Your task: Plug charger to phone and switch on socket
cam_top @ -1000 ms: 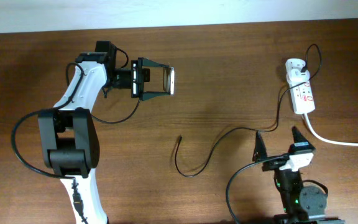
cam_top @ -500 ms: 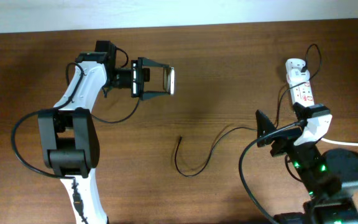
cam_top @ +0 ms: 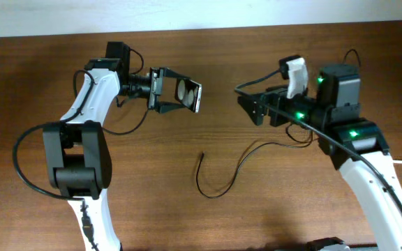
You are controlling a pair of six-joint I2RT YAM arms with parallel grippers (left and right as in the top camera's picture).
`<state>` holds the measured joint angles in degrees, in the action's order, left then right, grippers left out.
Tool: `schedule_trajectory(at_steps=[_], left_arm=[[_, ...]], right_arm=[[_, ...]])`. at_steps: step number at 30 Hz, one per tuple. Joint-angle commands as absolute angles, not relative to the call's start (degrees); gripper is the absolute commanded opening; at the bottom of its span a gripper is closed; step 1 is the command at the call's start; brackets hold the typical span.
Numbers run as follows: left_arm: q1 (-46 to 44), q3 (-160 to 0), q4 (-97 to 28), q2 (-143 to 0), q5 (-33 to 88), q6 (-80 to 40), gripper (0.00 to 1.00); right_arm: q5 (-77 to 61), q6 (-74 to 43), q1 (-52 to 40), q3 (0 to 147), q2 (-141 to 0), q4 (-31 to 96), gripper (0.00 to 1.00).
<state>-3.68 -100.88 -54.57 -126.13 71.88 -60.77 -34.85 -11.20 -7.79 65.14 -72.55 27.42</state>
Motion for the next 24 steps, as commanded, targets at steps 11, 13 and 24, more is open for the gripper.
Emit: schedule_trajectory(at_steps=[11, 13, 24], left_arm=[[-13.9, -102.0, -42.4, -126.3, 65.5, -77.7, 0.0], [-14.6, -102.0, -40.7, -126.3, 65.5, -79.1, 0.0], [-17.5, -102.0, -40.5, -126.3, 65.9, -80.2, 0.0]], right_arm=[[-41.3, -22.0, -9.5, 66.4, -82.1, 27.0, 0.99], [-37.6, -22.0, -11.2, 66.4, -82.2, 27.0, 0.99], [-17.3, -33.5, -17.3, 66.4, -83.6, 27.5, 0.99]])
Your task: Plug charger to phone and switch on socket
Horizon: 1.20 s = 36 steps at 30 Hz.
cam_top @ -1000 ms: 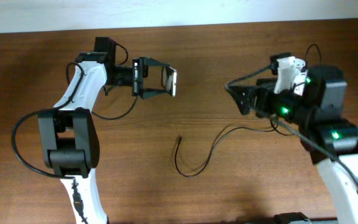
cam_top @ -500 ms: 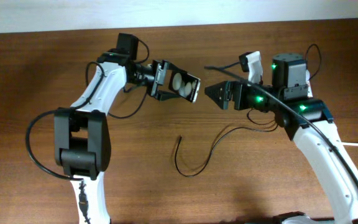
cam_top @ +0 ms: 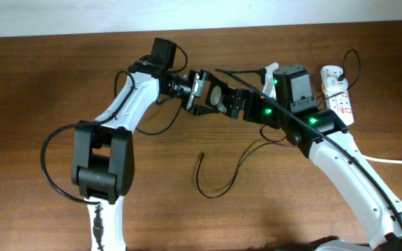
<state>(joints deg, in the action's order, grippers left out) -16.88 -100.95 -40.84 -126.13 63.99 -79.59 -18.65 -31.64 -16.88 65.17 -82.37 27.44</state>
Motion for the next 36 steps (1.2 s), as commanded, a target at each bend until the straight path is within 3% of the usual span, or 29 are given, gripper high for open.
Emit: schedule_trajectory(at_steps=[1, 5, 9, 13, 20, 26, 31, 36], left_arm=[[-18.0, -102.0, -40.5, -126.3, 66.1, -80.2, 0.0], [-19.0, -102.0, -40.5, -126.3, 66.1, -80.1, 0.0], [-20.3, -102.0, -40.5, -126.3, 65.7, -80.2, 0.0], [-20.5, -102.0, -40.5, -126.3, 64.7, -80.2, 0.0], [-21.4, -102.0, -40.5, -126.3, 65.1, -80.2, 0.0], [-21.4, -102.0, -40.5, -126.3, 66.6, -80.2, 0.0], [-21.4, -102.0, -40.5, -126.3, 66.6, -80.1, 0.0], [-21.4, -102.0, -40.5, -126.3, 66.6, -80.2, 0.0]], right_arm=[[-17.3, -33.5, -17.3, 66.4, -84.5, 27.5, 0.98], [-17.3, -33.5, -17.3, 66.4, -85.7, 27.5, 0.99], [-16.0, -31.8, -17.3, 66.4, -85.7, 27.5, 0.91], [-15.7, -31.7, -17.3, 66.4, -85.7, 27.5, 0.55], [-15.8, -30.3, -17.3, 66.4, -85.7, 27.6, 0.33], [-15.8, -30.3, -17.3, 66.4, -85.7, 27.7, 0.19], [-15.8, -30.3, -17.3, 66.4, -85.7, 27.7, 0.15], [-15.8, -30.3, -17.3, 66.4, -85.7, 27.7, 0.04]])
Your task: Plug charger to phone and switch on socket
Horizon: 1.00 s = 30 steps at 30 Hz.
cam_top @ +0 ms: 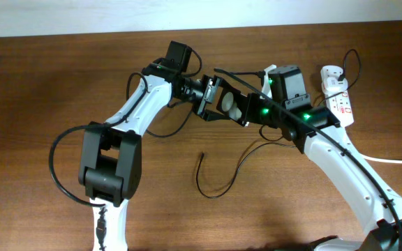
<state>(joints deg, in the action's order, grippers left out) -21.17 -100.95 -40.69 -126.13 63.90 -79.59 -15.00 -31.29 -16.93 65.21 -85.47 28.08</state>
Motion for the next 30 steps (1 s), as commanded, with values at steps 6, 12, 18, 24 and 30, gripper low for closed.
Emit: schedule_trajectory(at_steps=[6, 12, 18, 24, 30], left_arm=[[-21.2, -102.0, -40.6, -126.3, 66.6, -80.1, 0.88], [-18.9, -102.0, -40.8, -126.3, 69.2, -80.1, 0.99], [-14.0, -102.0, -40.7, -126.3, 73.8, -72.8, 0.99], [-12.2, -102.1, -27.7, -126.3, 77.2, -73.8, 0.86], [-12.2, -102.1, -4.3, -126.3, 75.5, -89.2, 0.97]], right_arm=[[-15.8, -30.3, -17.2, 66.4, -85.7, 27.7, 0.04], [-13.1, -30.3, -17.2, 66.4, -85.7, 27.6, 0.04], [-17.6, -36.2, -10.7, 66.5, -85.7, 27.0, 0.04], [-28.8, -58.0, -6.7, 66.5, -85.7, 17.0, 0.04], [-29.4, -74.3, -6.7, 66.5, -85.7, 8.4, 0.04]])
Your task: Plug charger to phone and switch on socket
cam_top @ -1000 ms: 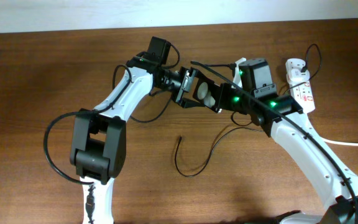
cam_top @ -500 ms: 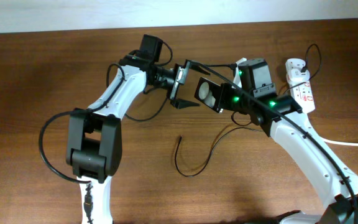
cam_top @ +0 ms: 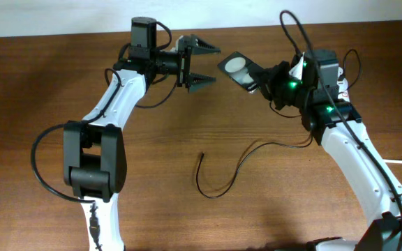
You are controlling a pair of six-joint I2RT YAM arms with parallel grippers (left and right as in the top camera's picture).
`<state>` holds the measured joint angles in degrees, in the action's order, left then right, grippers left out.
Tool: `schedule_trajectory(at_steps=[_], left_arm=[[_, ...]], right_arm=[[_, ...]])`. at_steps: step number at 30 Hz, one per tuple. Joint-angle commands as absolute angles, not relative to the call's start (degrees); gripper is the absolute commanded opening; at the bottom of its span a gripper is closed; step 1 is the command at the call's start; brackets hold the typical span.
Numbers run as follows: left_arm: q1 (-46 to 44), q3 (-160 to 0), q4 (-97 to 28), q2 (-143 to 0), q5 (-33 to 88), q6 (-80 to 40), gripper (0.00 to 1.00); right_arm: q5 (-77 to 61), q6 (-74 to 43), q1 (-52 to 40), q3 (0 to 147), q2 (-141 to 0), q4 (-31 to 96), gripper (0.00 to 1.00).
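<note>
The black phone (cam_top: 236, 65), with a pale round patch on its back, hangs in the air at the back middle. My right gripper (cam_top: 255, 79) is shut on its right end. My left gripper (cam_top: 205, 64) stands open and empty a little to the phone's left, with its fingers pointing at it. The black charger cable (cam_top: 218, 193) lies looped on the table, and its free plug end (cam_top: 201, 157) is near the middle, apart from both grippers. The white socket strip (cam_top: 343, 89) at the back right is mostly hidden behind my right arm.
The brown wooden table (cam_top: 40, 139) carries only the cable and the strip. A white mains lead runs off the right edge. Thin black arm cables arch above my right wrist (cam_top: 292, 28).
Both grippers were together on the phone at the back middle. My left gripper has since let go, opened and drawn back to the left. My right gripper now holds the phone alone, further right.
First my left gripper held the phone at the back left, with my right gripper apart near the socket strip. Both then met over the middle with the phone between them and stayed so. Now the phone is in my right gripper and the left is open.
</note>
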<state>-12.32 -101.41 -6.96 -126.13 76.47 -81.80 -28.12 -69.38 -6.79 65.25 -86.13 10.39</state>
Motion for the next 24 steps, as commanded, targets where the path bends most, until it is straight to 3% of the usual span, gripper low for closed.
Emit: schedule_trajectory(at_steps=[1, 7, 11, 24], left_arm=[[-12.2, -102.1, -3.8, -126.3, 74.3, -90.5, 0.99], [-12.3, -102.1, -1.8, -126.3, 62.6, -90.6, 0.99], [-14.3, -102.1, 12.3, -126.3, 57.4, -90.6, 0.99], [-17.2, -102.1, 7.4, -126.3, 51.5, -96.1, 0.99]], right_arm=[[-29.3, -74.3, -6.7, 66.5, -85.7, 7.5, 0.04], [-27.2, -79.7, -6.7, 66.5, -85.7, 1.0, 0.04], [-27.5, -89.8, -7.0, 66.5, -85.7, 1.0, 0.04], [-25.9, -89.8, -10.0, 66.4, -85.7, -0.3, 0.04]])
